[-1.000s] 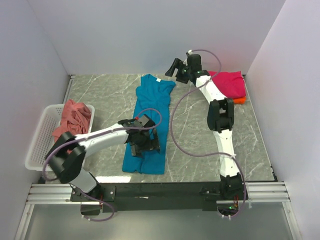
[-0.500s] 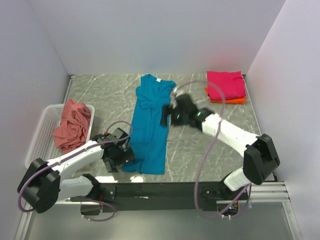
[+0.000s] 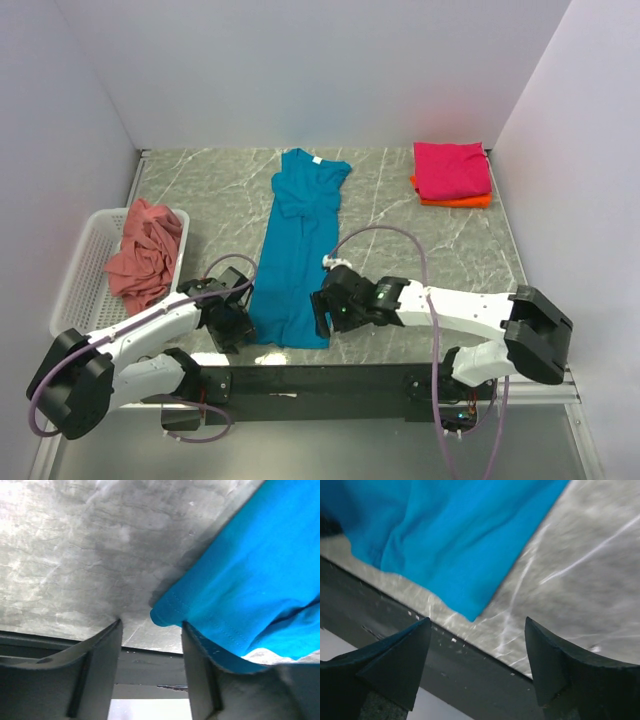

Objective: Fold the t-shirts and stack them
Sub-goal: Fold the tshirt

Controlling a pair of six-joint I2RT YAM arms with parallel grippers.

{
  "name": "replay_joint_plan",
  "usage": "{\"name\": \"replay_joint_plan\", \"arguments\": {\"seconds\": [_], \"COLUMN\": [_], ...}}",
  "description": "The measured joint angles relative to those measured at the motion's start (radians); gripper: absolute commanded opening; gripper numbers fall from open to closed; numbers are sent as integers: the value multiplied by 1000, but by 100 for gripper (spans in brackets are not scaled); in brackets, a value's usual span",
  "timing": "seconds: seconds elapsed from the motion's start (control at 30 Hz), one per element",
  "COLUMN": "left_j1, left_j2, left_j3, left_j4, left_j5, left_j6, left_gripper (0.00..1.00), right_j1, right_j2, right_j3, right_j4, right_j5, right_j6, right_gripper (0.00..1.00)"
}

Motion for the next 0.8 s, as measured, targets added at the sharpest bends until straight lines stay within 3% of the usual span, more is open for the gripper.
{"name": "replay_joint_plan", "arguments": {"seconds": [0.1, 0.37, 0.47, 0.5, 0.57, 0.7, 0.73, 0.8], "left_j1": [5, 22, 28, 29, 32, 35, 35, 34], "left_j2": [11, 32, 41, 47, 62, 93, 98, 98], "left_j3": [2, 8, 8, 8, 11, 23, 25, 28], "left_j4": [-7, -12, -11, -11, -16, 13, 23, 39], "left_j5": [-2, 5, 10, 12, 14, 43, 51, 62], "left_j6": [1, 9, 30, 35, 50, 83, 85, 87], "left_gripper": [46, 45, 35, 16, 1, 1, 1, 1], "right_j1": [58, 143, 154, 154, 154, 154, 154, 156], "right_j2": [40, 229, 258, 269, 283, 291, 293, 297], "right_j3": [1, 69, 98, 107, 121, 126, 126, 127], "right_j4": [0, -34, -46, -50, -56, -56, -56, -56], "right_j5": [9, 46, 71, 79, 92, 103, 102, 98], "right_j6": [16, 42, 56, 61, 66, 76, 76, 79], "right_gripper": [77, 69, 63, 60, 51, 33, 23, 16]}}
